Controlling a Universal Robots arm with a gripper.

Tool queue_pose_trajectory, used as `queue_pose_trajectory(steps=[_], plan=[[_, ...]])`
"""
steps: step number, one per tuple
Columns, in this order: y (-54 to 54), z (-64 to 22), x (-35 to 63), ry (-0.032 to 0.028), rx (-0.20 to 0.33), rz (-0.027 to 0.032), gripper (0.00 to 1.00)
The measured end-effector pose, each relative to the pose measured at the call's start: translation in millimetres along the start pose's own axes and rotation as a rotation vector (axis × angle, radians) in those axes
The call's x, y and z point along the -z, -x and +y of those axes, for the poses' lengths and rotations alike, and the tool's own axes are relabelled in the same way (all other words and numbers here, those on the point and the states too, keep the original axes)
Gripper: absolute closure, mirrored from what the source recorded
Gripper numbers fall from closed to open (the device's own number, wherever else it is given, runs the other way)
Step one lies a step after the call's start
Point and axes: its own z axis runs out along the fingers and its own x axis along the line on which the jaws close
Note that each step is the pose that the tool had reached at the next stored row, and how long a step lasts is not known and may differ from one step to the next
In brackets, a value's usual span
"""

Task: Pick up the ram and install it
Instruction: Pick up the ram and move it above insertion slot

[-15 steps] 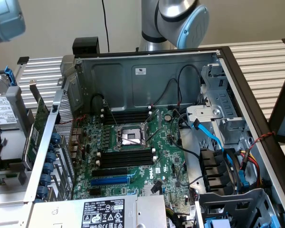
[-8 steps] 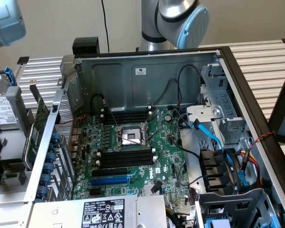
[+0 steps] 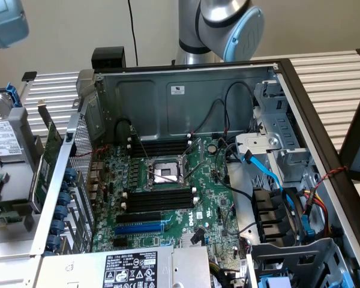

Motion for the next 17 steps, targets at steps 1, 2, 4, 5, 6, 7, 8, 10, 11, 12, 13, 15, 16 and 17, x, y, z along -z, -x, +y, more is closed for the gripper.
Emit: queue_pose_trajectory(steps=[1,2,4,5,6,7,8,10,11,12,13,15,16,17], plan=[[-0.3,0.1,3.3,0.0000,-0.001,0.0000,0.87],[-0.6,0.3,6.5,0.0000,-0.001,0.0002,0.87],[-1.4,0.7,13.0,0.0003,-0.002,0.0007,0.87],[-1.9,0.9,15.9,0.0001,-0.002,0.0008,0.87],[-2.4,1.1,18.8,0.0001,-0.003,0.0011,0.87],[-3.0,1.3,21.9,0.0002,-0.003,0.0015,0.87],[-3.5,1.4,25.2,0.0002,-0.003,0.0019,0.87],[-4.2,1.6,32.6,0.0001,-0.003,0.0025,0.87],[-4.5,1.6,37.1,0.0003,-0.003,0.0028,0.87],[-4.7,1.6,41.7,0.0001,-0.003,0.0029,0.87],[-5.0,1.5,46.2,0.0001,-0.003,0.0032,0.87],[-5.4,1.5,55.3,0.0001,-0.003,0.0037,0.87],[-5.7,0.9,59.8,0.0001,-0.003,0.0039,0.87],[-6.0,-0.4,64.5,0.0003,-0.003,0.0042,0.87]])
